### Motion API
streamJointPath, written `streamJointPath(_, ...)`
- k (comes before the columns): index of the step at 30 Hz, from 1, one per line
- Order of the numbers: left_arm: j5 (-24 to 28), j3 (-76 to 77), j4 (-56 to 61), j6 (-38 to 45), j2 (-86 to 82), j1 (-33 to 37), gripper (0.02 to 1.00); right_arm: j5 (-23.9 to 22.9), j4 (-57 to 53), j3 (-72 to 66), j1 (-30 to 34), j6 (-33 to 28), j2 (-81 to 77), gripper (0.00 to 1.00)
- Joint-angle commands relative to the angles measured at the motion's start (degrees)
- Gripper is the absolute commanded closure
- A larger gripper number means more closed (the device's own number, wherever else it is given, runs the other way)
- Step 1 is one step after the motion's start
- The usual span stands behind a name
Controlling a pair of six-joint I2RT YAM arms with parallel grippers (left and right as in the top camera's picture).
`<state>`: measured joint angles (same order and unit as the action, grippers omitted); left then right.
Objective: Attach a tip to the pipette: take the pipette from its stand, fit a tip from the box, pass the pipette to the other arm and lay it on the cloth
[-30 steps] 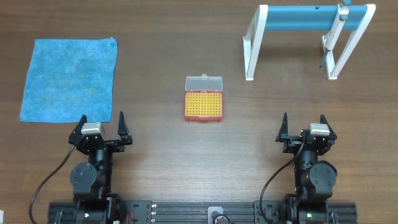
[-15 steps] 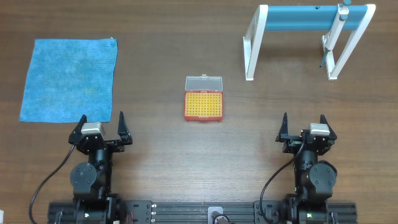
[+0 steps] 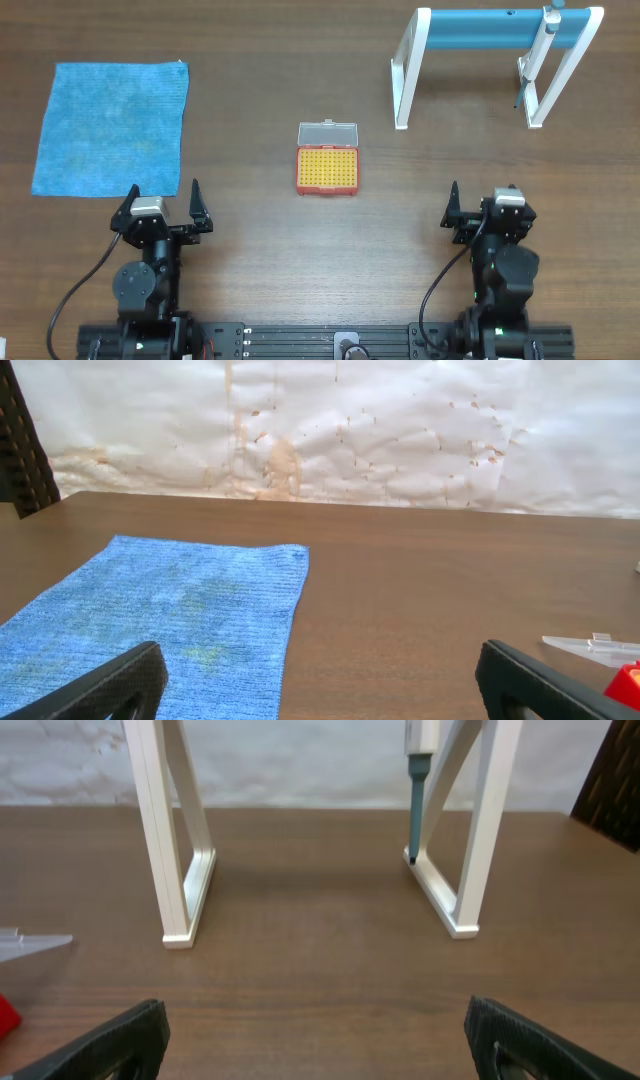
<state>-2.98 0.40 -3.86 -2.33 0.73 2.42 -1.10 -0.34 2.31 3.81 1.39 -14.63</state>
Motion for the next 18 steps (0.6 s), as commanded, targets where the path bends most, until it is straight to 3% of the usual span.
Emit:
streamJointPath(1, -0.9, -0.1, -0.3, -0.7, -0.5, -0.2, 0.020, 0.1, 2.3, 13.1, 1.7, 1.3, -14.7, 0.034)
streamJointPath(4, -0.9, -0.1, -0.3, -0.7, -0.5, -0.2, 0.023, 0.2, 1.2, 24.2, 4.0, 1.3, -25.0, 0.034)
streamJointPath(8, -0.9, -0.1, -0.3, -0.7, -0.5, -0.2, 0.020, 1.3, -5.5, 40.3, 9.4, -4.1, -37.2, 0.034)
streamJointPath(11, -0.9, -0.1, -0.3, -0.7, -0.5, -0.2, 0.020, 10.3, -11.0, 51.3, 15.1, -13.6, -47.4, 0.034)
streamJointPath(15, -0.9, -0.1, -0.3, -0.7, -0.5, -0.2, 0.023, 25.7, -9.8, 56.9, 21.2, -16.5, -57.0, 0.034)
streamJointPath(18, -0.9, -0.1, -0.3, -0.7, -0.5, -0.2, 0.023, 26.5, -8.1, 57.0, 22.3, -16.5, -63.9, 0.034)
